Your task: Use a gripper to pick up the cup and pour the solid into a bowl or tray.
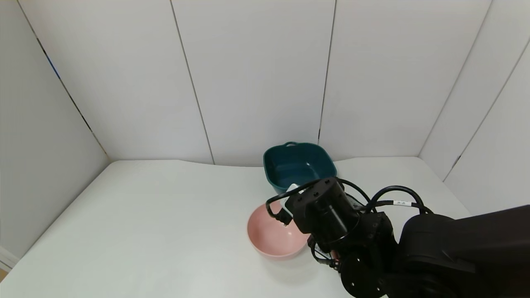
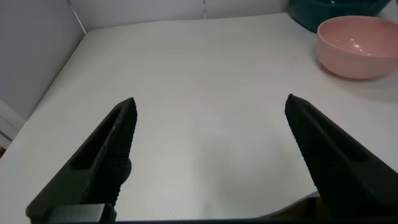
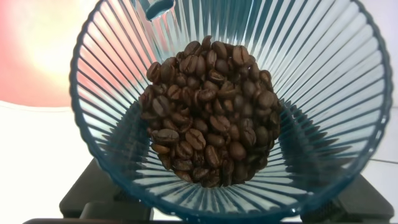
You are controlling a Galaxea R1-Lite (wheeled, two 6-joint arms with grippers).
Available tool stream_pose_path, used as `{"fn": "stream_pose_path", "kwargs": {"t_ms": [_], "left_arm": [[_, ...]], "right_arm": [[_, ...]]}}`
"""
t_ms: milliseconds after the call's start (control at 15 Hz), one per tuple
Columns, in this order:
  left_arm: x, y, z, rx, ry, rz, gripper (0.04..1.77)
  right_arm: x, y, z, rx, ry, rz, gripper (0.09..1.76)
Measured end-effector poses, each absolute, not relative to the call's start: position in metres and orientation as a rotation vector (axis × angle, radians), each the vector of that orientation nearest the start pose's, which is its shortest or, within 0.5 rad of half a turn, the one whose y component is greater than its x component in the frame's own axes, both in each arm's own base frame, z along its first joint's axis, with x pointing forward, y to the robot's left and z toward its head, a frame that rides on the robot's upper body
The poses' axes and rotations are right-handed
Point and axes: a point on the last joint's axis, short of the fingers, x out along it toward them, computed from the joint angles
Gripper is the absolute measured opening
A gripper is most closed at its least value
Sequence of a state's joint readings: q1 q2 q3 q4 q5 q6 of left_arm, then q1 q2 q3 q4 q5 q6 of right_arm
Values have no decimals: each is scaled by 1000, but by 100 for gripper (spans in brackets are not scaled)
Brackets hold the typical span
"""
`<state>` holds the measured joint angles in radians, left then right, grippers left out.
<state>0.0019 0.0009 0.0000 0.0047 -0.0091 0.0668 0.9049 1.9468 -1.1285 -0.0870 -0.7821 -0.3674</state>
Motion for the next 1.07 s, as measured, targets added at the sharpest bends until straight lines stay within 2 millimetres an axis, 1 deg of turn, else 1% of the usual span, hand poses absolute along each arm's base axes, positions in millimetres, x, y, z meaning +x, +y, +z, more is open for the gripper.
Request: {"fn": "stream_pose_path", "kwargs": {"t_ms": [400,733,1067], "left_arm": [[-23,0,75,67,5,-7,172],[-23,0,75,67,5,-7,172],[-23,0,75,67,5,-7,172]], "right_arm": [[242,280,141,-974,463,100,132],[237,290,139,-1052,441,24,132],[239,295,129,-1084,454,11,132]]}}
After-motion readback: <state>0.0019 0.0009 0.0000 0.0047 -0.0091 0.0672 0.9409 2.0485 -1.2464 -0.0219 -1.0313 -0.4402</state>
